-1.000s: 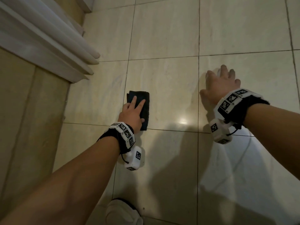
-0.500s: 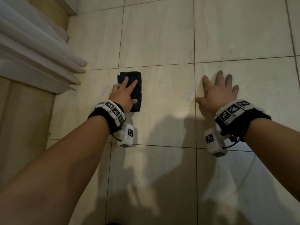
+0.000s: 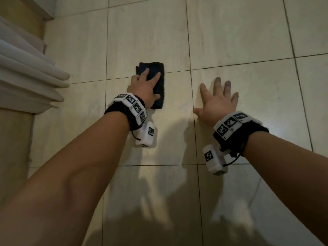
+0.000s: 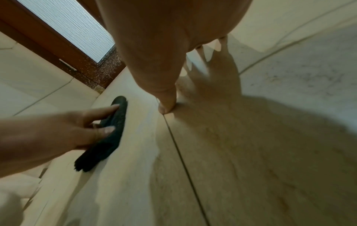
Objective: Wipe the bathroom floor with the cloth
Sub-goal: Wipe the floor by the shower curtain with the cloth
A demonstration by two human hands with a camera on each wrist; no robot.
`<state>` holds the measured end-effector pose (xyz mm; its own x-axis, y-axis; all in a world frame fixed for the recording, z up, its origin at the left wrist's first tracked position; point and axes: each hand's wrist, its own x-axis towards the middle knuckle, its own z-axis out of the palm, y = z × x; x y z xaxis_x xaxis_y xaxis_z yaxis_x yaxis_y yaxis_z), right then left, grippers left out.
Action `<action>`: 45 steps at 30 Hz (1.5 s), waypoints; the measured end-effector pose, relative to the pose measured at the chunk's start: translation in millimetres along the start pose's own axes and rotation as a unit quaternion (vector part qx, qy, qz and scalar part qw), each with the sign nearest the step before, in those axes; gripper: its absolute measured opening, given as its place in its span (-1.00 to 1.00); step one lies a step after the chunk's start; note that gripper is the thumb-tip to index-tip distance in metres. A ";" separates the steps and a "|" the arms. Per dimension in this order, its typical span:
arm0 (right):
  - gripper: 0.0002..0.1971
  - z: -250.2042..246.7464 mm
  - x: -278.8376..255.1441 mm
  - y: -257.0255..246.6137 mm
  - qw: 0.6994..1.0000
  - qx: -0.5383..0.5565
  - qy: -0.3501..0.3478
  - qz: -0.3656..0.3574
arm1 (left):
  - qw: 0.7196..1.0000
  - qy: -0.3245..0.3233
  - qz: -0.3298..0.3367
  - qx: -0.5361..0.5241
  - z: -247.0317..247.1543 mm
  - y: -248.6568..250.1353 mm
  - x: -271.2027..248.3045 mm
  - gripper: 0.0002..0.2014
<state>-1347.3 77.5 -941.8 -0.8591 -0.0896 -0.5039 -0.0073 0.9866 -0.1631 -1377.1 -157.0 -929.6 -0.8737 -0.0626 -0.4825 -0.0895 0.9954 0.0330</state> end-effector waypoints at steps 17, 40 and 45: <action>0.00 -24.5 3.2 21.2 0.996 -0.029 -0.063 -0.048 | 0.996 -0.002 0.073 0.044 34.1 98.1 -71.0 -0.21; -0.33 -16.9 -21.7 25.5 0.998 -0.033 -0.021 -0.059 | 0.998 -0.012 0.056 0.040 63.4 100.4 -124.8 -0.08; -0.09 2.1 -13.8 14.2 0.998 -0.048 -0.036 -0.021 | 0.997 -0.008 0.064 0.044 45.8 97.5 -88.6 -0.11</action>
<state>-1334.5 92.5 -938.9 -0.8185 -0.1378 -0.5578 -0.0943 0.9899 -0.1062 -1286.5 -51.1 -923.7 -0.8670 0.0657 -0.4939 0.0648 0.9977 0.0191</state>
